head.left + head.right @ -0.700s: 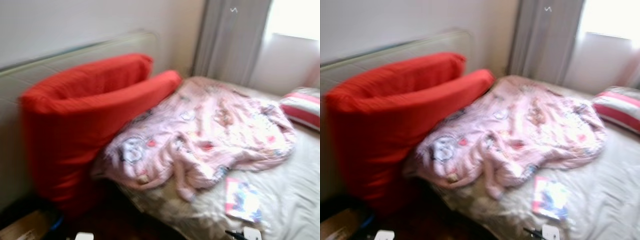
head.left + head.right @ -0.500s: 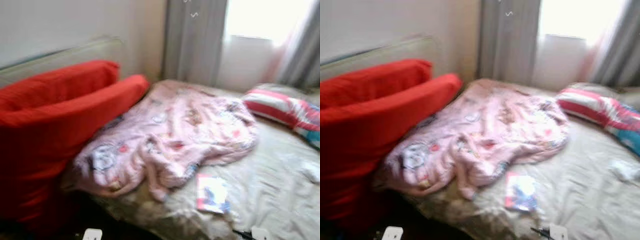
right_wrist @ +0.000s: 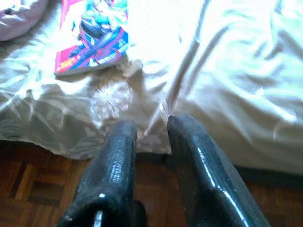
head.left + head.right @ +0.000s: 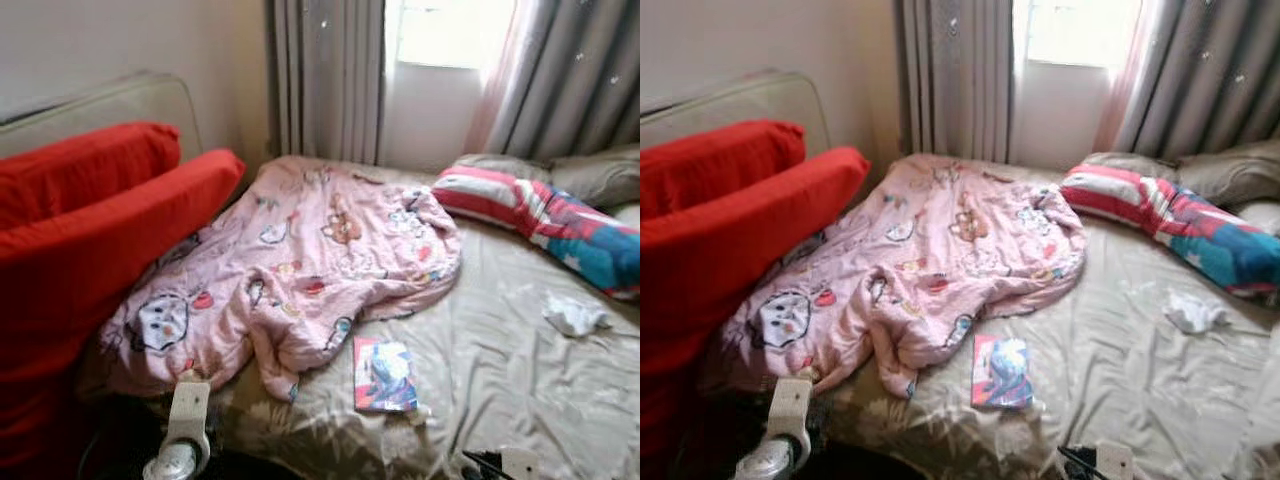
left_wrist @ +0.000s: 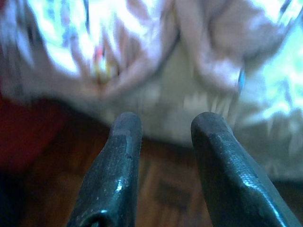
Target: Clean up the room
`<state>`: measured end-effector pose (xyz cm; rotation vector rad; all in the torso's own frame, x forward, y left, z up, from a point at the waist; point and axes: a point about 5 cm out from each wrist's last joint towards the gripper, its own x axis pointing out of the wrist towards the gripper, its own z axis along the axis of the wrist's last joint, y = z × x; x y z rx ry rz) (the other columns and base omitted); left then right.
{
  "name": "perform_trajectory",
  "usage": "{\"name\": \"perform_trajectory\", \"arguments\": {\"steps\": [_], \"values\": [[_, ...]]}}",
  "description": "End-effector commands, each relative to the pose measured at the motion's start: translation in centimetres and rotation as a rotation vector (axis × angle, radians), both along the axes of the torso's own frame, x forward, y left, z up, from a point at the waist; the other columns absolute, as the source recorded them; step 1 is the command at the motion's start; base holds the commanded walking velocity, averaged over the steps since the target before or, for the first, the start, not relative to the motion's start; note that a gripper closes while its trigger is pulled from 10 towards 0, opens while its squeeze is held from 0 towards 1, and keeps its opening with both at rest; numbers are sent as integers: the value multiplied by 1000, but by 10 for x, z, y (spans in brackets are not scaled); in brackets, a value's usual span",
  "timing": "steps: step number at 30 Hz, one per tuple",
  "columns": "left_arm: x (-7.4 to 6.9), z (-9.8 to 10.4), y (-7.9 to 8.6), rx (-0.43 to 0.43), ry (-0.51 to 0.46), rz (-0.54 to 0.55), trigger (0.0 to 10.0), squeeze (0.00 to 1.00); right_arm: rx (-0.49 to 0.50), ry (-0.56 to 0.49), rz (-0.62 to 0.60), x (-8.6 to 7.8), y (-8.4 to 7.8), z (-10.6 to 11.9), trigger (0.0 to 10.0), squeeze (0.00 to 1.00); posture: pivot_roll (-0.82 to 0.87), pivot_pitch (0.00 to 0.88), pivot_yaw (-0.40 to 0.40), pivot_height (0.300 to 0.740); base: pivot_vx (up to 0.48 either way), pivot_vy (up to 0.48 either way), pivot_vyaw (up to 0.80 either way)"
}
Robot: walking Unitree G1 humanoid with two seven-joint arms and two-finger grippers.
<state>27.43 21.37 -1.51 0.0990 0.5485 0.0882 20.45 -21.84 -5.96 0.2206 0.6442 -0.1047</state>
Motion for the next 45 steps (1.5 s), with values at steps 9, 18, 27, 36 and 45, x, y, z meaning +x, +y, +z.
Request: {"name": "perform_trajectory", "arguments": {"steps": [9, 18, 27, 36, 45], "values": [[5, 6, 3, -26, -55, 47, 10000, 0, -26, -78, 36, 7, -1, 8, 10000, 0, -26, 0, -29, 724, 0, 0, 0], [-2, 4, 8, -17, -69, 72, 10000, 0, -29, -68, 75, 7, 0, 7, 10000, 0, -22, 0, -41, 724, 0, 0, 0], [14, 18, 4, -13, -144, 52, 10000, 0, -15, -70, 61, 6, 0, 7, 10000, 0, -21, 0, -31, 724, 0, 0, -758], [18, 23, -1, -11, -169, 39, 10000, 0, -8, -78, 48, 6, 0, 7, 10000, 0, -19, 0, -32, 724, 0, 0, -250], [24, 29, -11, -38, -216, 2, 10000, 0, -5, -72, 54, 6, 0, 7, 10000, 0, -19, 0, -34, 724, 97, 0, 0]]}}
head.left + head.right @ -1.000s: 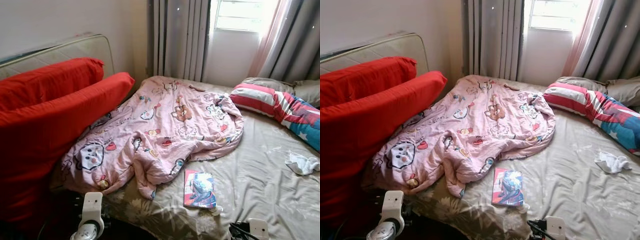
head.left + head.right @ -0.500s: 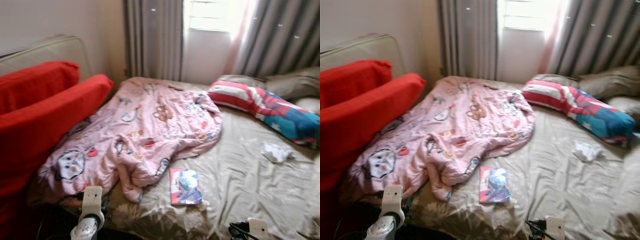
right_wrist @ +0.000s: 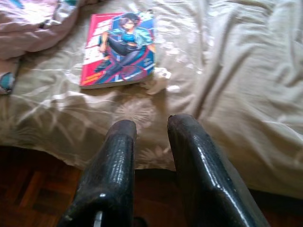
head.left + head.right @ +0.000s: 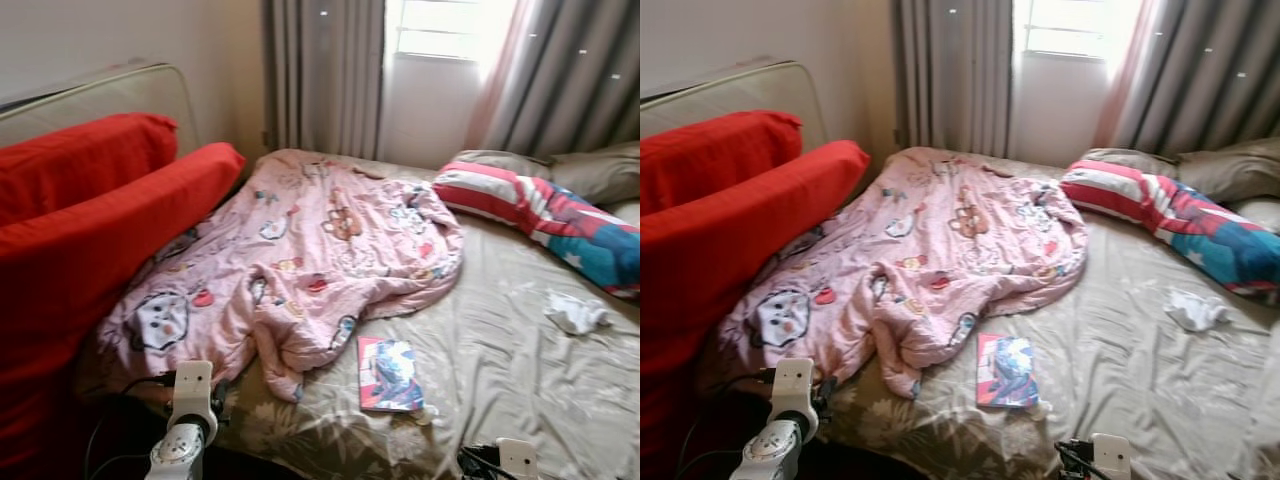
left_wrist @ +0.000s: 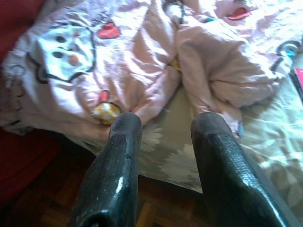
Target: Clean up the room
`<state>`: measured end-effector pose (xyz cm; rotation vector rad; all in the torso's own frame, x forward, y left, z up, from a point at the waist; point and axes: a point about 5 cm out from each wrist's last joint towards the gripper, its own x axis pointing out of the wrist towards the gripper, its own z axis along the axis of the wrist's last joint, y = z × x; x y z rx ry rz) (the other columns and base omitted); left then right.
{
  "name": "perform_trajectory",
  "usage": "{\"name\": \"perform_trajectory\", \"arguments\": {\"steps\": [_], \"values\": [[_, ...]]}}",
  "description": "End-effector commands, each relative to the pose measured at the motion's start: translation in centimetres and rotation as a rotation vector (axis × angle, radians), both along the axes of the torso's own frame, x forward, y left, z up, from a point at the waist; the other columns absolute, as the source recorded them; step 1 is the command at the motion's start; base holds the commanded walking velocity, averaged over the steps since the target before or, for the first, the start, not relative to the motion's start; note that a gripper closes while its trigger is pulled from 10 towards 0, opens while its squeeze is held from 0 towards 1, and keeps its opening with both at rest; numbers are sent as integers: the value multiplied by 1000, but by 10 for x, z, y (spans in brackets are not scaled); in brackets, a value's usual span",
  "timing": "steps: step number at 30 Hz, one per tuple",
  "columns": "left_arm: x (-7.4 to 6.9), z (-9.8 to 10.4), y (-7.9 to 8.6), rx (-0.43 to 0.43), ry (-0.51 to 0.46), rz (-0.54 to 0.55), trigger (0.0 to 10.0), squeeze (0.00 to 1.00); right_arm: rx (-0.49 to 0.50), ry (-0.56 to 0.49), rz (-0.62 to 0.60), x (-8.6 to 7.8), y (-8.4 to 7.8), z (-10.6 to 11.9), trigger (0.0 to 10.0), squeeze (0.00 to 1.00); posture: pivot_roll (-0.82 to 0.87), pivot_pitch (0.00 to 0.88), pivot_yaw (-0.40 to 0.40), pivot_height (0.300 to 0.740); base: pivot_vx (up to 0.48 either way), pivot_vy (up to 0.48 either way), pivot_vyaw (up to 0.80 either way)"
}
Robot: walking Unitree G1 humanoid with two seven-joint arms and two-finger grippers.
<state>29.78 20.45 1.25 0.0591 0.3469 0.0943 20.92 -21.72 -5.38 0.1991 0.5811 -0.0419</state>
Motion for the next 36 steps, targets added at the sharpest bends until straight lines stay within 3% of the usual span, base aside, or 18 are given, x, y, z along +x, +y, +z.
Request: {"name": "perform_trajectory", "arguments": {"steps": [1, 6, 15, 28, 36], "values": [[2, 2, -3, -16, -17, -4, 10000, 0, 2, -2, -4, 1, -1, 1, 10000, 0, -18, 0, -35, 724, 319, 0, -663], [3, 3, -4, -15, -23, -10, 10000, 0, 2, -1, -2, 1, -1, 1, 10000, 0, -19, 0, -37, 724, 324, 0, -785], [7, 9, -6, -14, -53, -15, 10000, 0, -1, -19, -4, 3, -1, 2, 10000, 0, -20, 8, -38, 724, 338, 0, 0], [17, 24, -8, -18, -137, 2, 10000, 0, -17, -51, 24, 5, -2, 6, 10000, 0, -29, 14, -43, 724, 0, 0, 0], [22, 39, -15, -45, -260, -46, 10000, 0, -41, -119, 56, 8, -2, 12, 10000, 0, -28, 6, -36, 724, 0, 0, 0]]}}
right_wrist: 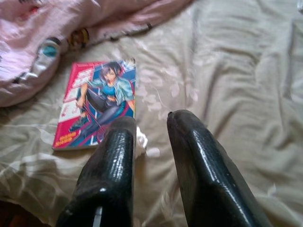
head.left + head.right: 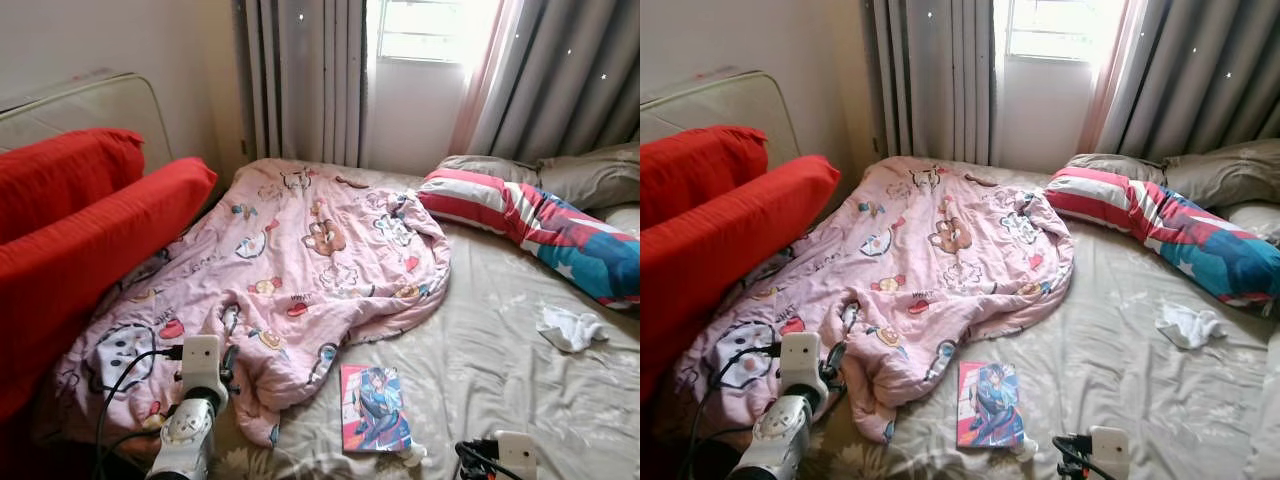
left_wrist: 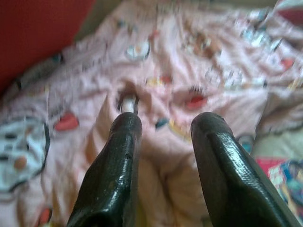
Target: Clean up the room
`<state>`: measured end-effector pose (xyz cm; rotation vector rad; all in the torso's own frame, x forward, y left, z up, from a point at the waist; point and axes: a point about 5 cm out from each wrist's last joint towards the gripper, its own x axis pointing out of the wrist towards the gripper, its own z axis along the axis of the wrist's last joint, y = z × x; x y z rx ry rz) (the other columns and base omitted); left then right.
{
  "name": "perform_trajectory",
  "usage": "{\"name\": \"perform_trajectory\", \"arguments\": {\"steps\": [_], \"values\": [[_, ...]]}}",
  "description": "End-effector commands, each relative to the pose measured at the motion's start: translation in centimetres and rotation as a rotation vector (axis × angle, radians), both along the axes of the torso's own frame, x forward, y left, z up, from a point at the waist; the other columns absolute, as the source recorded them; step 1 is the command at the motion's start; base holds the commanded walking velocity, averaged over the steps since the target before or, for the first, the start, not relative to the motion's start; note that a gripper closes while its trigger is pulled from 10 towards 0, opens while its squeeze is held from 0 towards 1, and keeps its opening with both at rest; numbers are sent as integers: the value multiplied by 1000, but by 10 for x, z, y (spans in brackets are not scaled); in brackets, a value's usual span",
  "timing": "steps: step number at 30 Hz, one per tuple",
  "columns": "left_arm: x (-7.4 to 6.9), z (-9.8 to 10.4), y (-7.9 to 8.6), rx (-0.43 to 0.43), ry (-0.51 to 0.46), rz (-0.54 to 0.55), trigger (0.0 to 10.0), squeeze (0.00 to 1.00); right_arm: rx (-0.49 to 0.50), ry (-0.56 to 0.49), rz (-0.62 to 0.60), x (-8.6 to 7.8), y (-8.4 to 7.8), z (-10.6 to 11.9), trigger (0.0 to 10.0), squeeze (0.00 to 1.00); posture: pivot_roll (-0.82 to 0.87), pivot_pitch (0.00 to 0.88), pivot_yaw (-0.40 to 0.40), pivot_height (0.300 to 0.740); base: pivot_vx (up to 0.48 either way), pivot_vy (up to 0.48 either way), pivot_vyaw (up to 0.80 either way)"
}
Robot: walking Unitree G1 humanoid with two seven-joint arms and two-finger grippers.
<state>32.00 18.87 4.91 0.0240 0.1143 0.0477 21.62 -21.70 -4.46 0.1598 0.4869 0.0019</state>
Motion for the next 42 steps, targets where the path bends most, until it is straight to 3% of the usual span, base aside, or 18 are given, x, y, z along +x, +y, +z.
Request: {"name": "perform_trajectory", "arguments": {"steps": [1, 6, 17, 18, 19, 21, 27, 31, 36, 42], "values": [[0, 3, 2, -3, -28, 0, 10000, 0, -8, -30, 16, 1, -2, 3, 10000, 0, -28, 3, -32, 724, 0, 0, 0], [-4, 2, 11, 34, -20, 25, 10000, 0, 19, -61, 18, 1, 1, 4, 10000, 0, -33, 0, -22, 724, 0, 0, 0], [-7, 2, 9, 10, -52, 21, 10000, 0, -33, -148, 27, 3, -1, 12, 10000, 0, -37, 0, -18, 724, 0, 0, 0], [-7, 3, 8, 7, -58, 22, 10000, 0, -87, -333, 74, 57, 18, 53, 10000, 0, -37, 0, -20, 724, 0, 0, 0], [-7, 4, 7, 4, -66, 22, 10000, 0, -146, -576, 118, 111, 47, 117, 10000, 0, -37, 0, -20, 724, 0, 0, 0], [-7, 4, 7, 5, -68, 19, 10000, 0, -160, -690, 133, 126, 55, 146, 10000, 0, -39, 0, -20, 724, 0, 0, 0], [-9, 3, 6, -1, -74, 22, 10000, 0, -143, -747, 110, 119, 63, 145, 10000, 0, -42, 0, -20, 724, 0, 0, 0], [-9, 3, 5, -7, -83, 26, 10000, 0, -123, -720, 77, 115, 59, 137, 10000, 0, -39, 0, -25, 724, 0, 0, 0], [-9, 4, 5, -7, -89, 28, 10000, 0, -177, -666, 5, 109, 47, 128, 10000, 0, -41, 0, -31, 724, 0, 0, 0], [-9, 5, 5, -11, -96, 30, 10000, 0, -160, -617, 6, 105, 46, 117, 10000, 0, -37, 0, -35, 724, 0, 0, 0]]}}
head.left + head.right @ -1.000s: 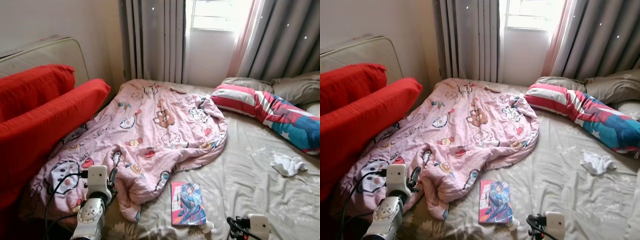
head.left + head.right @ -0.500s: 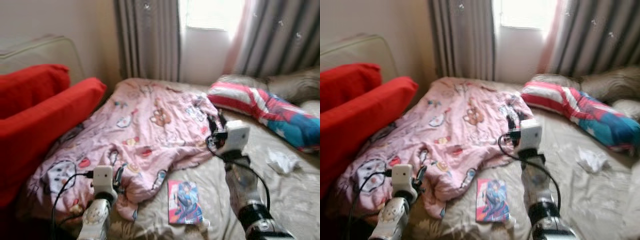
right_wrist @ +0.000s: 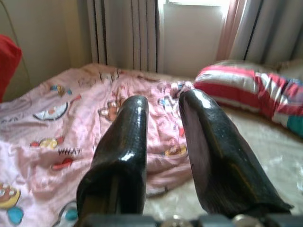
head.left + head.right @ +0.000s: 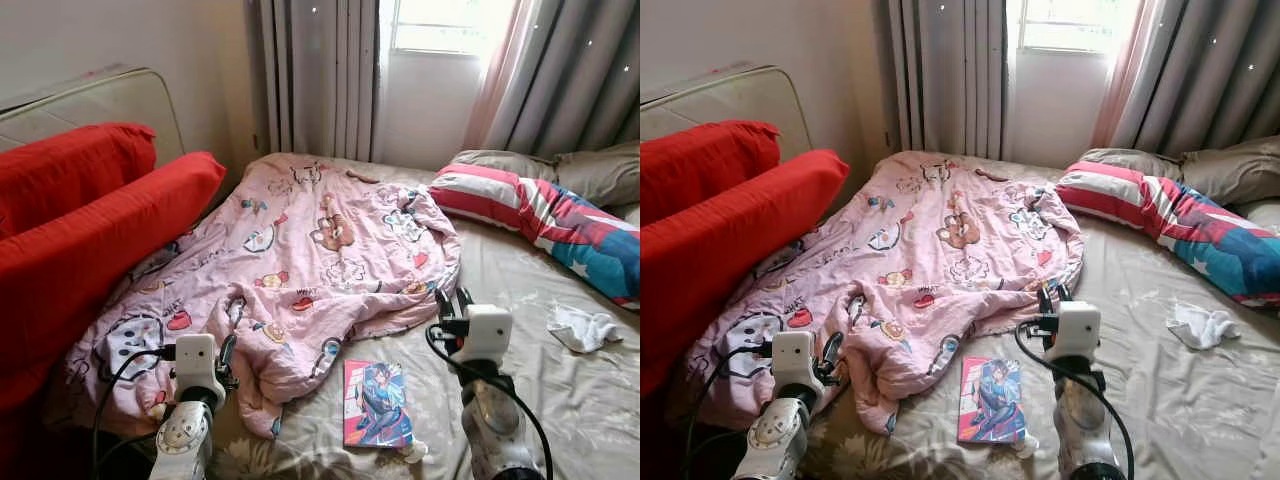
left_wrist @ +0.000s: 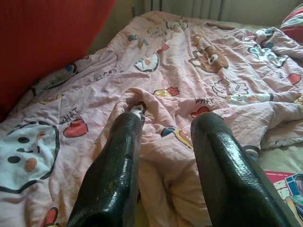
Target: Clean up the room
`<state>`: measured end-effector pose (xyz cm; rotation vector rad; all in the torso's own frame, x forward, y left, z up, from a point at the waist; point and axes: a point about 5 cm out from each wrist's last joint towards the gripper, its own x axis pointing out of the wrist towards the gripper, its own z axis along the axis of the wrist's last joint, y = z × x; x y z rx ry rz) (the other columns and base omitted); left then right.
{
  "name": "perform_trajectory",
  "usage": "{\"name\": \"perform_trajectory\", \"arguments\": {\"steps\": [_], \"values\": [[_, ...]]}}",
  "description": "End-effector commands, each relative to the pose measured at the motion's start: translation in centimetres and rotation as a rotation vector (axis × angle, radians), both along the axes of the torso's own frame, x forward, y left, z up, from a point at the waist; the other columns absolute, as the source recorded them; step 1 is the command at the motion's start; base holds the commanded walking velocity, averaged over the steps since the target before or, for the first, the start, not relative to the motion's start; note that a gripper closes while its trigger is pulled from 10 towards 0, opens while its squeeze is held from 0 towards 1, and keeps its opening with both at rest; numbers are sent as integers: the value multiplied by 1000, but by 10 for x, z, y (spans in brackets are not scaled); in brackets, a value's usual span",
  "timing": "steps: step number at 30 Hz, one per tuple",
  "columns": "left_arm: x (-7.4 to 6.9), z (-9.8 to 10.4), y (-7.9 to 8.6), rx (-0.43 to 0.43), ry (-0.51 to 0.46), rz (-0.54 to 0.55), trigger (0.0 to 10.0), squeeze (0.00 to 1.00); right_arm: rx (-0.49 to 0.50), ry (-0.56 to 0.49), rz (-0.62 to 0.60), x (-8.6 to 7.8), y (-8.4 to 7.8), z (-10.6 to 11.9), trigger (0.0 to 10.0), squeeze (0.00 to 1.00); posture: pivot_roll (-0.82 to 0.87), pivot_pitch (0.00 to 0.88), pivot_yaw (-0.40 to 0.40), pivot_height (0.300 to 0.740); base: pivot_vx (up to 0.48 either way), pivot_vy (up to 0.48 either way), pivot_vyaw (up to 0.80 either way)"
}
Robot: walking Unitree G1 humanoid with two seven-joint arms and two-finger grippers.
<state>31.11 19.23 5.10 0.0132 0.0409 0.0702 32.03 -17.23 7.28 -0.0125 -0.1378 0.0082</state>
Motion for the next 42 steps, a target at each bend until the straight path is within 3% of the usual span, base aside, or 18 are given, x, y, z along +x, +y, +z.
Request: {"name": "perform_trajectory", "arguments": {"steps": [1, 7, 31, 42], "values": [[1, 4, 2, -2, -21, 7, 10000, 0, 5, 30, 13, 1, 2, -3, 10000, 0, -35, 0, -38, 724, 0, 0, 0], [5, 4, 0, -9, -2, 3, 10000, 0, 59, 106, -65, 2, -6, -11, 10000, 0, -30, 0, -44, 724, 0, 0, 0], [11, 14, -1, -3, -44, -10, 10000, 0, 53, 128, -58, 10, 4, -6, 10000, 0, -31, 0, -39, 724, 0, 0, 0], [10, 13, -2, 3, -37, -13, 10000, 0, 51, 138, -64, 12, 4, -6, 10000, 0, -32, 0, -34, 651, 0, 0, 0]]}}
